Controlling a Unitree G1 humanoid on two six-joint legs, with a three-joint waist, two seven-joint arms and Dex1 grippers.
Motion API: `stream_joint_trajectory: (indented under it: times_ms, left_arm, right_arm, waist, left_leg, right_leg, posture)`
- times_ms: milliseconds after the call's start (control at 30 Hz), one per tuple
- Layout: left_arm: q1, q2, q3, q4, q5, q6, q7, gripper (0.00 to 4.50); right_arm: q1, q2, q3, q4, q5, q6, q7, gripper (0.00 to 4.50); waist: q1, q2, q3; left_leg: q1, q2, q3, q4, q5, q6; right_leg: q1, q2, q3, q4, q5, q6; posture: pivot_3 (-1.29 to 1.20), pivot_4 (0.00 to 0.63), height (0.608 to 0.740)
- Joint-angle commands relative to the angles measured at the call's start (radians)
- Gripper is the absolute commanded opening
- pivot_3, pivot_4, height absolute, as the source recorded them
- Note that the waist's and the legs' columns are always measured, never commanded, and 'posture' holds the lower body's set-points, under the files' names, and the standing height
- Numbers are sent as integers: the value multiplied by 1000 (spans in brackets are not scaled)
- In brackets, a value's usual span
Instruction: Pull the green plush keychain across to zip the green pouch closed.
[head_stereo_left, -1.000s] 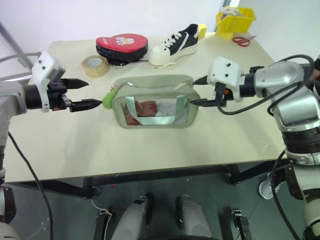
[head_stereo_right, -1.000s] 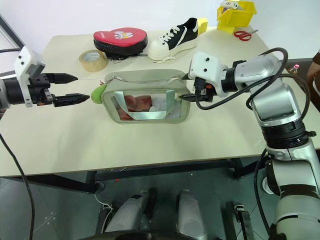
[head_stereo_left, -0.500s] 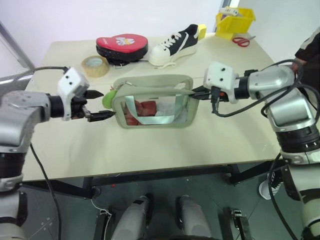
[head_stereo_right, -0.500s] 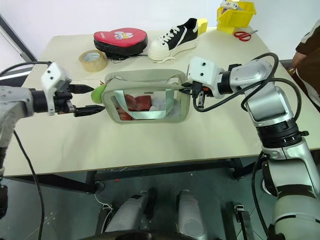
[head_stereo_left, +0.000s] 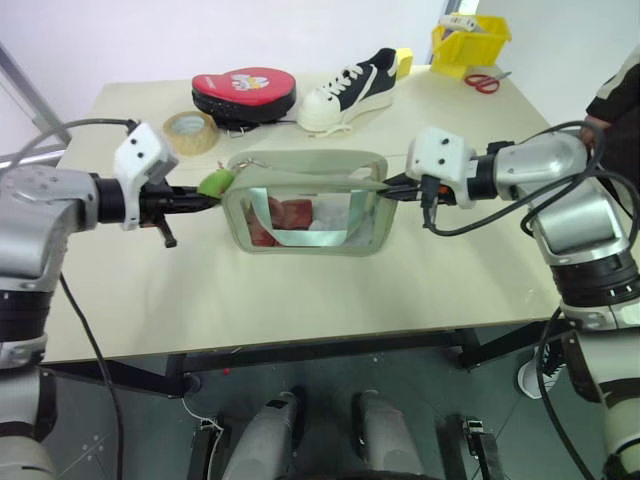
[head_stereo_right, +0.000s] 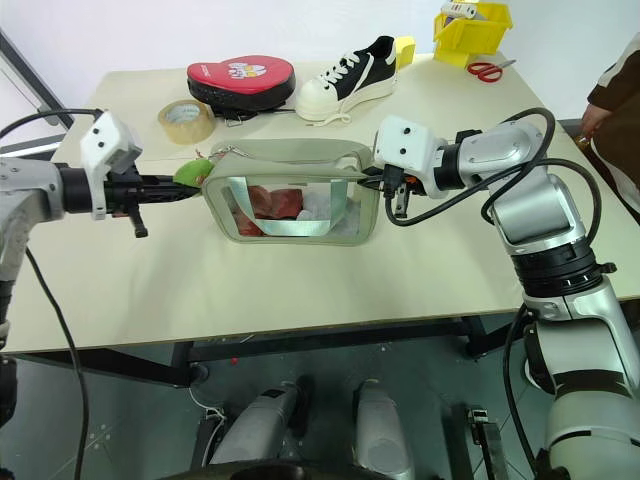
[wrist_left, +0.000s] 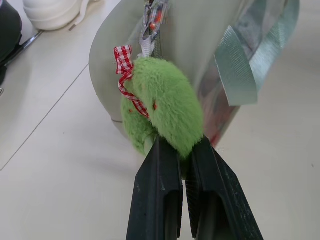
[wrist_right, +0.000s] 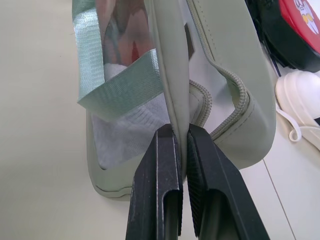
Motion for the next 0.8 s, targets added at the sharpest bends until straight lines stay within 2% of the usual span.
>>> stream_joint_trajectory:
  times_ms: [33, 233, 367, 500, 533, 567, 633, 767, 800]
  left_arm:
    - [-82, 19, 9, 56, 40, -67, -7, 86]
    - [-249, -96, -47, 93, 75, -111, 25, 86]
    - [-278, -184, -131, 61, 114, -158, 7, 86]
    - [-268, -199, -208, 82, 191, -251, -27, 86]
    - [-267, -200, -216, 98, 205, -272, -30, 749]
    - [-278, -206, -210, 126, 211, -284, -26, 1071]
    - [-293, -214, -197, 158, 212, -294, -27, 2003]
    - [-336, -194, -169, 191, 207, -272, -46, 4155]
    - [-349, -185, -160, 200, 206, -266, -50, 4445]
  right_arm:
    - [-9, 0, -12, -24, -2, 0, -11, 0]
    - [-18, 3, -11, -23, -5, 1, -19, 0]
    - [-22, 11, -7, -21, -6, 4, -22, 0]
    - [-25, 17, -8, -22, -4, 10, -26, 0]
    - [-25, 18, -9, -22, -4, 12, -28, 0]
    - [-20, 17, -8, -26, -6, 12, -32, 0]
    - [-12, 15, -8, -33, -8, 15, -36, 0]
    - [-7, 16, -14, -41, -2, 31, -43, 0]
    - [-9, 19, -14, -38, -4, 31, -48, 0]
  waist:
    - [1, 0, 0]
    - [6, 0, 0]
    - [5, 0, 0]
    - [-3, 0, 0]
    - [-2, 0, 0]
    - [-1, 0, 0]
    - [0, 0, 0]
    - [-1, 0, 0]
    - [-2, 0, 0]
  left_leg:
    - [0, 0, 0, 0, 0, 0]
    - [0, 0, 0, 1, 0, 0]
    - [0, 0, 0, 1, 0, 0]
    - [0, 0, 0, 1, 0, 0]
    - [1, 0, 0, 1, 0, 0]
    - [1, 0, 0, 1, 0, 0]
    - [1, 0, 0, 1, 0, 0]
    - [1, 0, 0, 2, 0, 0]
    - [1, 0, 0, 2, 0, 0]
  right_leg:
    - [0, 0, 0, 0, 0, 0]
    - [1, 0, -1, 0, 0, 0]
    - [1, 0, 0, 0, 2, 4]
    - [1, 0, 0, 0, 2, 4]
    - [1, 0, 0, 0, 2, 4]
    - [1, 0, 0, 0, 2, 4]
    - [1, 0, -1, 0, 2, 4]
    - [2, 0, -1, 0, 2, 4]
    - [2, 0, -1, 0, 2, 4]
  posture:
    - [0, 150, 740]
    - [0, 150, 740]
    - [0, 150, 740]
    - [0, 150, 740]
    - [0, 150, 740]
    - [0, 150, 740]
    - [0, 150, 740]
    - [0, 150, 740]
    - [0, 150, 740]
